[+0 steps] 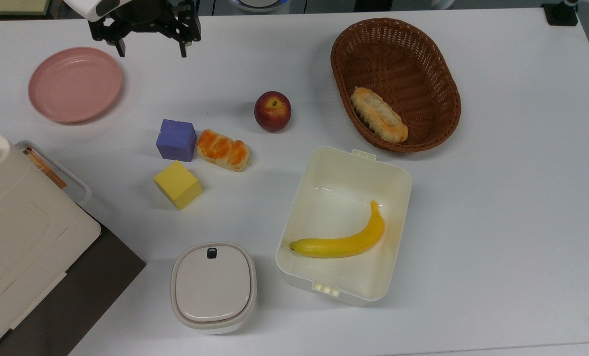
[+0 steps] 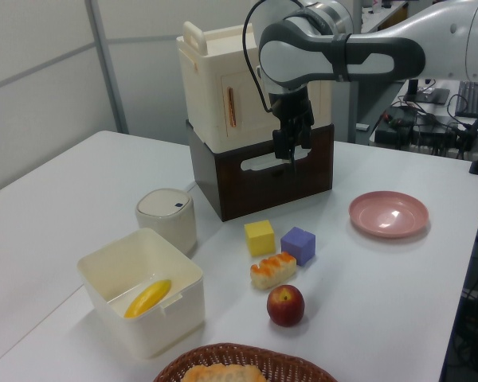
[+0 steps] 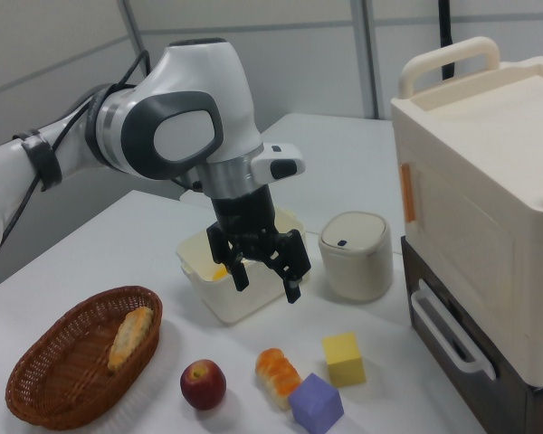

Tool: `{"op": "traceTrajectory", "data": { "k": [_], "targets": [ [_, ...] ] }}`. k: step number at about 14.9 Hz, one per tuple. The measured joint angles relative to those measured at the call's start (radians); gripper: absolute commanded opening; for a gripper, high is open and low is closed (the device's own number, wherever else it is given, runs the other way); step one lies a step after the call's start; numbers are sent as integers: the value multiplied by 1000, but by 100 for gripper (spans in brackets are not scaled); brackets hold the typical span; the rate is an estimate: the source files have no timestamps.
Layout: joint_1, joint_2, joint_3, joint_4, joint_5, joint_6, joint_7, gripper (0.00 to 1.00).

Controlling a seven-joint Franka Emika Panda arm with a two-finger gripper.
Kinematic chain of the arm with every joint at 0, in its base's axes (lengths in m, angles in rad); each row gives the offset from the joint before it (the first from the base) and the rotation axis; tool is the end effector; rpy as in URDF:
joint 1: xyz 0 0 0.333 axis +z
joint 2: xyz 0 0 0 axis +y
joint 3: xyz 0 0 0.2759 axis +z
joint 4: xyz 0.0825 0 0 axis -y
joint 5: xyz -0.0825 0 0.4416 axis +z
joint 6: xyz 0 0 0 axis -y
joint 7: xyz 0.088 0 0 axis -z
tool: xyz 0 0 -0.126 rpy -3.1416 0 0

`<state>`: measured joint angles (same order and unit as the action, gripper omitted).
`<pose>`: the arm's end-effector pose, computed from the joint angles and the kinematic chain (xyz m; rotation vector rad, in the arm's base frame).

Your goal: Put the bread in the basket

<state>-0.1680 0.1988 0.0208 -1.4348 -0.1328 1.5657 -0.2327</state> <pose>0.6508 -0.1144 0.5112 3.0220 0.1347 -0.1376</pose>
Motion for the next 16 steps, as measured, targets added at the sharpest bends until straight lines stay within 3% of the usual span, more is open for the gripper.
{"op": "traceTrajectory", "data": {
  "k": [9,16],
  "targets": [
    [7,2,7,-28,0,-2,-1,100],
    [88,78,9,-76,0,-2,-26,100]
  ]
}}
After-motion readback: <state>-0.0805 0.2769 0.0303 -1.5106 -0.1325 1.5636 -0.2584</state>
